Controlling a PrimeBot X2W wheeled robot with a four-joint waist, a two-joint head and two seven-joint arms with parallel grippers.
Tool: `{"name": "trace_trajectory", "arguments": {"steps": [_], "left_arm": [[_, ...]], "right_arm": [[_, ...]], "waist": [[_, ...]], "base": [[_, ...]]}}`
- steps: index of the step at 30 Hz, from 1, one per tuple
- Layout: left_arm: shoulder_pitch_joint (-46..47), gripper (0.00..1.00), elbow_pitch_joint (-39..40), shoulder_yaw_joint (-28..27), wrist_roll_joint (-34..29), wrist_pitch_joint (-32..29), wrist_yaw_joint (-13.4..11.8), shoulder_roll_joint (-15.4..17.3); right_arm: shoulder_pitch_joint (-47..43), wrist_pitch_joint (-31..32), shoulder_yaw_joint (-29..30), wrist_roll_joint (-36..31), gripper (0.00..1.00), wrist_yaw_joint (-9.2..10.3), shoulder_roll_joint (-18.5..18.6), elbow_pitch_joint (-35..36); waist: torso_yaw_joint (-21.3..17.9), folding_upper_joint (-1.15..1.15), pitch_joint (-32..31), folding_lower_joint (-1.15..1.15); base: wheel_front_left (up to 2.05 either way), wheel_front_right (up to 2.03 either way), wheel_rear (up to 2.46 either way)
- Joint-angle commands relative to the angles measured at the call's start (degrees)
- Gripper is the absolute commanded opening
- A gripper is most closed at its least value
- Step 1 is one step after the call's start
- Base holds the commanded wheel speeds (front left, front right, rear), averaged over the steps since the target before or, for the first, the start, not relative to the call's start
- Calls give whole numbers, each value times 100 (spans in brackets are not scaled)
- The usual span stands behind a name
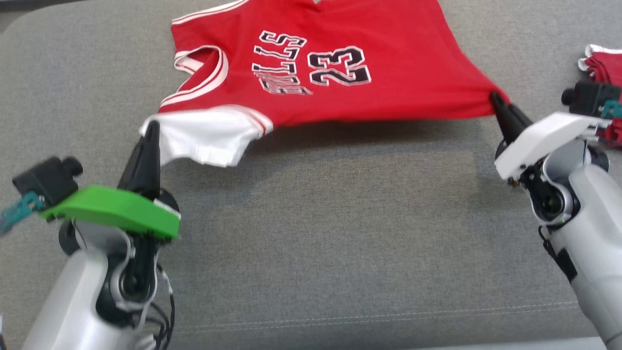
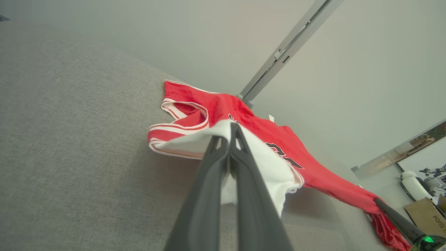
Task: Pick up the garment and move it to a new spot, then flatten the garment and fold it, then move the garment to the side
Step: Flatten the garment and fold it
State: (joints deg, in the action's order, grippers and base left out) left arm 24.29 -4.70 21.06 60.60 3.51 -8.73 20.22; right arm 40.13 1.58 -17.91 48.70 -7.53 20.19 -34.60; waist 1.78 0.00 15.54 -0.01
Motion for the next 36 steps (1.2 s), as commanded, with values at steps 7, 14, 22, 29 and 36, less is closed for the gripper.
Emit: {"name": "trace_trajectory", "arguments": {"steps": [7,14,22,29,36], "left_arm": [[-1924,0,1489,-108,216,7,-754,233],[-3142,0,1739,-42,369,201,-1014,112],[-3659,0,1668,134,540,162,-1018,-31],[-3874,0,1759,91,654,104,-1038,27],[-3847,0,1585,54,817,-22,-992,0]], "right_arm": [[-1300,170,63,306,0,8,194,809],[-2354,229,320,63,0,8,133,1326],[-3192,457,725,-182,0,8,-121,1750],[-3687,775,1047,-369,0,8,-271,2145],[-3883,1129,1389,-596,0,8,-518,2460]], "waist": [[-251,0,-505,1],[-262,0,-735,1],[-211,0,-874,1],[-209,0,-894,1],[-256,0,-880,1]], "base": [[0,0,0],[0,0,0],[0,0,0],[0,0,0],[0,0,0]]}}
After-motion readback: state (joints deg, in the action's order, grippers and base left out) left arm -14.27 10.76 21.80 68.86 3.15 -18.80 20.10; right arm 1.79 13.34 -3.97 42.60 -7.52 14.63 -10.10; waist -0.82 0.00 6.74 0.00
